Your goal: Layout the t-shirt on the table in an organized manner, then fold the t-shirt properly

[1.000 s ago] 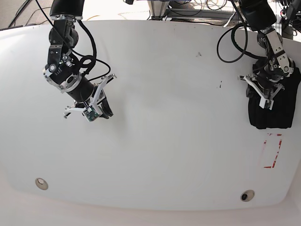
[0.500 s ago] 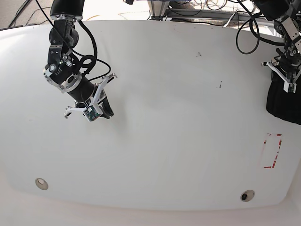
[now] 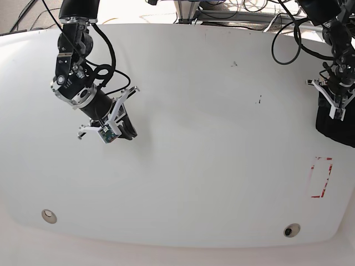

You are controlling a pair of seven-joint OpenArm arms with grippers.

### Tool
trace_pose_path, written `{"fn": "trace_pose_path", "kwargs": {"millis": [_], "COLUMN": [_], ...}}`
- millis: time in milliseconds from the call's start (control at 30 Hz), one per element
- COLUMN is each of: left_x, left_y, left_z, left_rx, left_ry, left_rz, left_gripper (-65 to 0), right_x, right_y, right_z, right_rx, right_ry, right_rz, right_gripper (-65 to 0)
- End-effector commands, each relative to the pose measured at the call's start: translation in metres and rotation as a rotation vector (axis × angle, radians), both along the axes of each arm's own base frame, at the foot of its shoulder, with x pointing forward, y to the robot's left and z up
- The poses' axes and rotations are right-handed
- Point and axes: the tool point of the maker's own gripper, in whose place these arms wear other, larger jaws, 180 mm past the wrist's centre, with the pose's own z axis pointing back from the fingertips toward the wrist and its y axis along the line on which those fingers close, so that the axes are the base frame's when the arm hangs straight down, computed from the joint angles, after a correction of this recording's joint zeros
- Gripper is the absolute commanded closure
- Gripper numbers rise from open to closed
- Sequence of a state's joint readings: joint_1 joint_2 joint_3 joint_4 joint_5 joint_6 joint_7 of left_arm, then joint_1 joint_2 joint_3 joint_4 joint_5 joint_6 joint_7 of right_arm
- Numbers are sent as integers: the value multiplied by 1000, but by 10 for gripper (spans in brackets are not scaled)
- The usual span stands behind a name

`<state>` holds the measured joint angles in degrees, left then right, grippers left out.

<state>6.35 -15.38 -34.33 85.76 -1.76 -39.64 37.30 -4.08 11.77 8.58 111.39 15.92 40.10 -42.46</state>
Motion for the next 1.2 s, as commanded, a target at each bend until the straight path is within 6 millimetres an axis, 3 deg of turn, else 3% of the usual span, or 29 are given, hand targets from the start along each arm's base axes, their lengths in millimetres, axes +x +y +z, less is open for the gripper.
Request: {"fn": "trace_pose_path", "kwargs": {"millis": [0,233,433,600,700,900,1067,1167], "left_x": [23,48,70,74,70,48,23,6], "left_y": [-19,-83,-111,-135,-151,-179,-176,-175], "left_z": [32,66,94,104,106,98,83,77], "left_rx": [19,-6,-94,-160,-189,-235,-229,-229], "left_ry": [-111,-248,-443,-574,-629,-672,-656,-638], "left_rz": [-64,-178,-125,-113,-123,-178,-180,-174], "left_gripper": [-122,-122,-122,-122,-122,-122,-122,-122], "right_x": [5,9,17,19,16,2,-21,-39], "right_y": [1,-6,-1,-1,-2,-29,-55,-59], "right_z": [17,14,11,-6,-15,-29,-36,-41], "right_rx": [19,-31,-42,-23,13,95,113,103], "right_ry": [-56,-62,-130,-158,-186,-247,-284,-268], "right_rz": [7,-10,-38,-43,-50,-179,-282,-297], "right_gripper": [-55,-55,-55,-55,-55,-54,-54,-54]}}
